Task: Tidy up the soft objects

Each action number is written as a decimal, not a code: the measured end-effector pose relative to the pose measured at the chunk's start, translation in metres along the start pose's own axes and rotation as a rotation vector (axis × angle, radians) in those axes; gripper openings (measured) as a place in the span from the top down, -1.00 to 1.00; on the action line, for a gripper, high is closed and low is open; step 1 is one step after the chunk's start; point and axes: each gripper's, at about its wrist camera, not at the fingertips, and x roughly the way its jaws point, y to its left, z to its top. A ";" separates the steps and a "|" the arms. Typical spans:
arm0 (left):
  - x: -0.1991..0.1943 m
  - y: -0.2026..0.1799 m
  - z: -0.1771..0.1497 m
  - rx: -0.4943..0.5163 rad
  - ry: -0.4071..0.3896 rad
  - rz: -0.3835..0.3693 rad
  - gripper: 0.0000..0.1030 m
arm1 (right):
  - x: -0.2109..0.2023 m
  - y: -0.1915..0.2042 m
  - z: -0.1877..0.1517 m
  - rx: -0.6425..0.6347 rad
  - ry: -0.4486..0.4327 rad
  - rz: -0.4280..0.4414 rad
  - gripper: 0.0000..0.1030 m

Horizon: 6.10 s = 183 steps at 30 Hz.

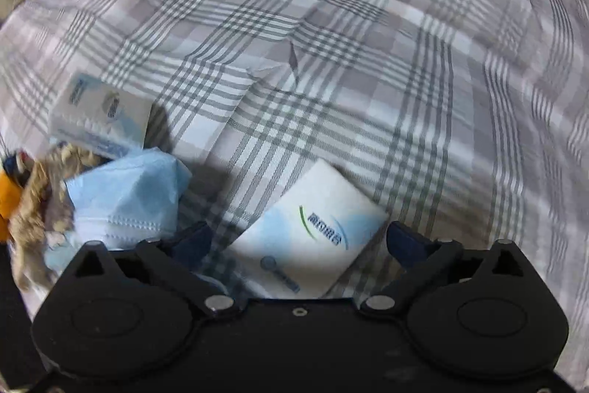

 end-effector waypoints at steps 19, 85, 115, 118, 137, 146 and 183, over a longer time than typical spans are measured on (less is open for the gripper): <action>-0.007 0.017 -0.007 -0.036 -0.020 -0.005 -0.11 | -0.081 -0.074 -0.042 0.095 -0.096 -0.021 -0.29; 0.016 0.080 0.040 -0.064 -0.024 0.178 -0.42 | -0.140 0.252 -0.267 -0.604 0.119 0.482 -0.54; 0.024 0.056 0.008 0.063 0.001 0.261 -0.42 | -0.166 0.191 -0.268 -0.487 0.036 0.380 -0.55; 0.021 0.046 0.001 0.079 -0.004 0.234 -0.42 | -0.168 0.177 -0.264 -0.460 0.022 0.381 -0.55; -0.012 -0.055 -0.026 0.192 -0.064 0.156 -0.45 | -0.174 0.031 -0.191 -0.104 -0.187 0.263 -0.77; -0.022 -0.106 0.002 0.266 -0.104 0.123 -0.47 | -0.157 -0.019 -0.138 0.126 -0.290 0.088 -0.99; 0.126 -0.214 0.191 0.061 0.003 0.162 -0.68 | -0.070 0.004 -0.091 0.235 -0.354 0.115 -0.99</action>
